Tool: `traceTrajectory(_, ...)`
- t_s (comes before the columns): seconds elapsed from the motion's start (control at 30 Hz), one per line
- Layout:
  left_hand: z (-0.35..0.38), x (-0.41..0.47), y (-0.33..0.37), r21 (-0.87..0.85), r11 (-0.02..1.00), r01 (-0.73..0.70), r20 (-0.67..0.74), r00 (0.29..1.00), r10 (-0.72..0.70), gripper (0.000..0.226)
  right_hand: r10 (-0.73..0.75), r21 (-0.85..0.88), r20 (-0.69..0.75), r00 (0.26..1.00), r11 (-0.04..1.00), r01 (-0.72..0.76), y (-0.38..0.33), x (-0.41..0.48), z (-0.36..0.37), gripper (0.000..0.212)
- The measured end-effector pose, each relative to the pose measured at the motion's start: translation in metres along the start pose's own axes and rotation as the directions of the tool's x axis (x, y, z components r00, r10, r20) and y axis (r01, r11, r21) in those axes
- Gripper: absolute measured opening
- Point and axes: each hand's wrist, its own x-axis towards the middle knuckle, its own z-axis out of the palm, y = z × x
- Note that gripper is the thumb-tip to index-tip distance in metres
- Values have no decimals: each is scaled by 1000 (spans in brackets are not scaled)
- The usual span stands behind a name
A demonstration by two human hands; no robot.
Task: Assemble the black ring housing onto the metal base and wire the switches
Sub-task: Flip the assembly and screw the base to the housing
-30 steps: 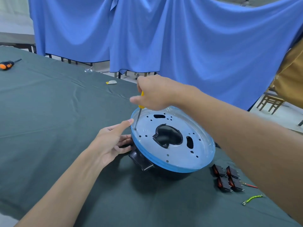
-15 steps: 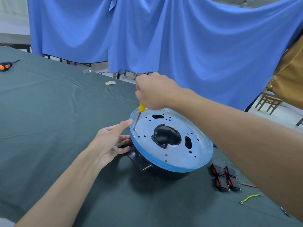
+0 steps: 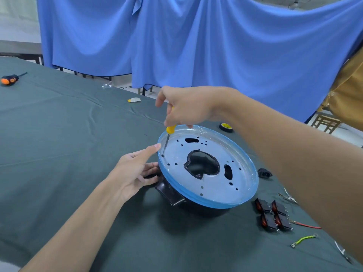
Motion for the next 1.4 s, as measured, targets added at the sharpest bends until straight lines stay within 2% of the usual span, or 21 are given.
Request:
traceTrajectory(0.1,-1,1,0,11,1000,1,1,1000,-1,24,-58,-98,-166,984,994,42,1,5,6,15)
traceTrajectory(0.17,-2,1,-1,17,1000,-1,6,1000,1,22,-28,-191,-269,963,981,-25,0,10,17,20)
traceTrajectory(0.23,-3,1,-1,22,1000,-4,17,1000,4,20,-4,-227,-247,969,972,-54,0,10,21,29)
traceTrajectory(0.3,-5,1,1,27,1000,2,52,999,-3,23,21,-206,-127,992,977,-47,-2,3,11,37)
traceTrajectory(0.37,-6,-1,3,29,1000,8,106,994,-11,27,12,-149,-3,1000,989,-12,-4,-5,-2,34)
traceTrajectory(0.4,-7,-1,4,32,999,7,127,992,-11,28,-14,-138,10,1000,990,16,-4,-7,-5,28)
traceTrajectory(0.47,-8,0,4,35,999,6,136,991,-11,28,-52,-171,-74,996,984,38,-3,-7,-2,19)
traceTrajectory(0.57,-8,1,3,47,999,7,136,991,-13,26,-15,-193,-227,974,981,-30,1,-1,14,23)
traceTrajectory(0.6,-8,1,3,52,999,7,141,990,-15,26,14,-189,-219,976,980,-57,2,-2,15,24)
traceTrajectory(0.67,-9,1,3,53,999,10,144,989,-17,29,55,-194,-116,992,978,-77,3,-7,9,26)
traceTrajectory(0.73,-9,1,3,53,998,13,143,990,-21,33,21,-208,-44,999,978,-30,1,-13,3,25)
traceTrajectory(0.83,-8,0,3,59,998,17,139,990,-25,32,-85,-218,-184,979,975,44,-1,-11,10,17)
traceTrajectory(0.93,-7,-2,4,84,996,7,129,992,-18,26,-4,-166,-256,967,985,-40,0,-2,20,23)
traceTrajectory(1.0,-7,-2,4,112,994,9,125,992,-23,23,51,-144,-190,981,986,-79,1,0,17,28)
traceTrajectory(1.07,-8,-1,5,151,988,18,129,991,-38,16,76,-74,-94,993,994,-83,1,-1,12,22)
traceTrajectory(1.13,-10,-1,6,192,981,33,135,989,-60,16,43,-17,-61,997,999,-44,0,-3,13,26)
traceTrajectory(1.27,-13,-4,11,333,941,52,138,985,-103,16,-23,43,-99,995,999,27,2,-2,24,14)
traceTrajectory(1.4,-12,-12,18,430,902,46,175,975,-133,20,-30,190,-47,998,981,39,4,-3,26,13)
